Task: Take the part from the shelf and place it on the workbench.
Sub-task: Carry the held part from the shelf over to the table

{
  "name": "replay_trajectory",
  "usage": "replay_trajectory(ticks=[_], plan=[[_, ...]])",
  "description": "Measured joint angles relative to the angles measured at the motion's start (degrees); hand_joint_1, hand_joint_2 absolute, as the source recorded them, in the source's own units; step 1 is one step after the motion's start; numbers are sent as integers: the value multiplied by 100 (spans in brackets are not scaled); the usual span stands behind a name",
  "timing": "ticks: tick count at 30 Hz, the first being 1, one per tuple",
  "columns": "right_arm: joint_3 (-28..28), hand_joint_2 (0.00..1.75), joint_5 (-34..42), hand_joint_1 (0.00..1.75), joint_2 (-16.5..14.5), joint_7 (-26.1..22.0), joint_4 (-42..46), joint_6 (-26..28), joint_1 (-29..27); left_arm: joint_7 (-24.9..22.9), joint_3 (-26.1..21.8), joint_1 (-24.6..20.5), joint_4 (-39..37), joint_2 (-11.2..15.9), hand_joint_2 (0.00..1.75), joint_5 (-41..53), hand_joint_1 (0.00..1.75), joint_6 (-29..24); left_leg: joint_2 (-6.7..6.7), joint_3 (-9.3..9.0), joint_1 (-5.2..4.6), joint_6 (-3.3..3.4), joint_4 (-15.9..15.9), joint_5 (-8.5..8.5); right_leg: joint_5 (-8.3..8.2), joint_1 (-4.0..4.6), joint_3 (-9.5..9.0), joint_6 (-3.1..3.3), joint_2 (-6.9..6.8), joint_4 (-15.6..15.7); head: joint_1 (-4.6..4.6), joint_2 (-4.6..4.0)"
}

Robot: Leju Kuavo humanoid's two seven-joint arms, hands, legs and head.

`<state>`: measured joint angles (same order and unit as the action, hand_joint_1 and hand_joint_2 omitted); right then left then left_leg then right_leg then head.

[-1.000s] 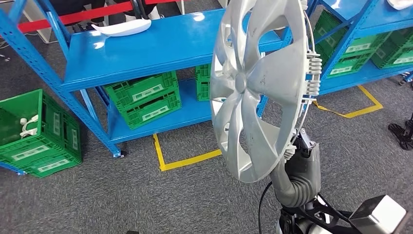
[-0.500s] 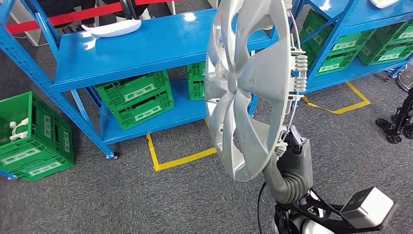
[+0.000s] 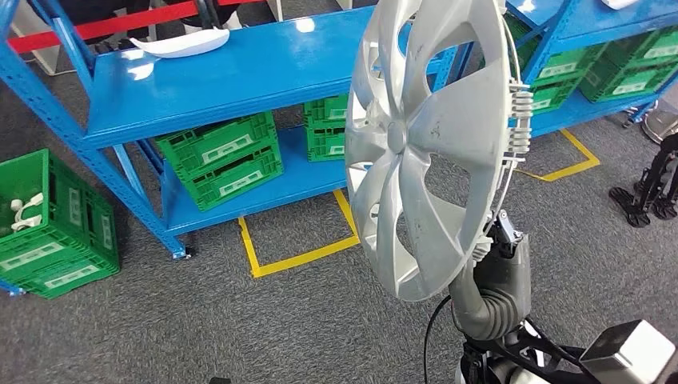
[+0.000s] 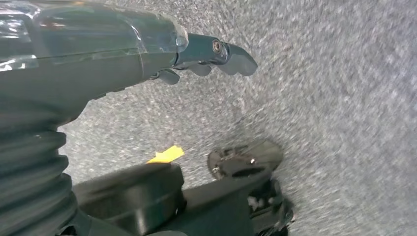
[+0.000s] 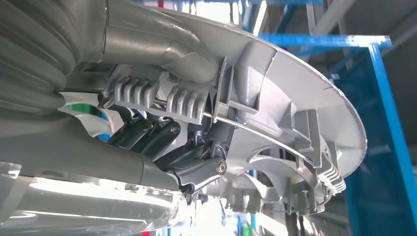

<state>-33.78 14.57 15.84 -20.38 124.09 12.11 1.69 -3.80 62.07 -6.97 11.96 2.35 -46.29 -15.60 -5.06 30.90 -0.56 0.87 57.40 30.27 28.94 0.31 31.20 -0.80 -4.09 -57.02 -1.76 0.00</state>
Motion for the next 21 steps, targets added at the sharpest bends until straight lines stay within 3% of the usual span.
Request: replay_trajectory(ticks=[2,4,6,8,9,11,13,14,15,17,18,19,21], plan=[[1,175,-1,175,2,63,2,6,11,-56,0,-3,0,-28,175,15,0,2,-108,-2,-2,-47,16,34,-31,-17,33,73,144,30,26,0],[0,175,-7,175,3,99,4,21,4,-84,0,-16,1,-44,175,39,0,3,164,70,31,-101,246,244,-81,-46,42,141,274,74,61,0],[-1,175,-14,175,3,103,3,31,-10,-86,0,-15,1,-50,175,55,0,14,499,347,64,-137,909,636,-112,-60,59,180,396,91,139,0],[-1,175,-19,175,3,103,2,32,-34,-88,0,1,0,-52,175,64,0,32,541,625,70,-157,1531,863,-122,-61,78,183,530,78,192,0],[-1,175,-19,175,3,103,2,32,-45,-91,0,7,-1,-52,175,67,0,40,541,650,75,-162,1587,815,-124,-62,83,179,599,65,203,0],[-1,175,-19,175,3,103,2,32,-56,-97,0,8,-1,-50,175,68,0,49,639,399,106,-160,1075,429,-117,-69,88,163,742,27,223,0],[-3,175,-19,175,3,104,2,32,-54,-99,0,10,-2,-46,175,69,0,50,1049,84,168,-150,397,142,-108,-77,129,107,879,-29,245,0],[-3,175,-19,175,3,103,3,32,-50,-102,0,15,-2,-44,175,70,0,51,1207,10,183,-145,213,96,-115,-90,169,62,952,-54,251,0],[-4,175,-19,175,3,103,4,32,-49,-106,0,22,-3,-44,175,70,0,51,1281,-4,184,-133,159,114,-133,-106,214,12,1033,-64,252,0],[-4,175,-19,175,4,101,7,32,-57,-114,0,32,-2,-48,175,71,0,52,1084,-1,175,-83,134,91,-174,-141,289,-78,1210,-61,248,0],[-4,175,-19,175,5,101,8,32,-61,-117,0,33,-2,-50,175,72,0,52,974,-9,179,-48,112,78,-148,-135,330,-108,1178,-98,233,0],[-4,175,-19,175,6,102,10,32,-58,-117,0,32,-1,-52,175,73,0,52,849,-16,184,-12,87,65,-58,-122,408,-134,1051,-233,197,0],[-5,175,-19,175,4,103,13,32,-49,-120,0,38,-2,-52,175,74,0,54,598,-21,162,39,65,63,292,-97,690,-175,650,-844,106,0]])
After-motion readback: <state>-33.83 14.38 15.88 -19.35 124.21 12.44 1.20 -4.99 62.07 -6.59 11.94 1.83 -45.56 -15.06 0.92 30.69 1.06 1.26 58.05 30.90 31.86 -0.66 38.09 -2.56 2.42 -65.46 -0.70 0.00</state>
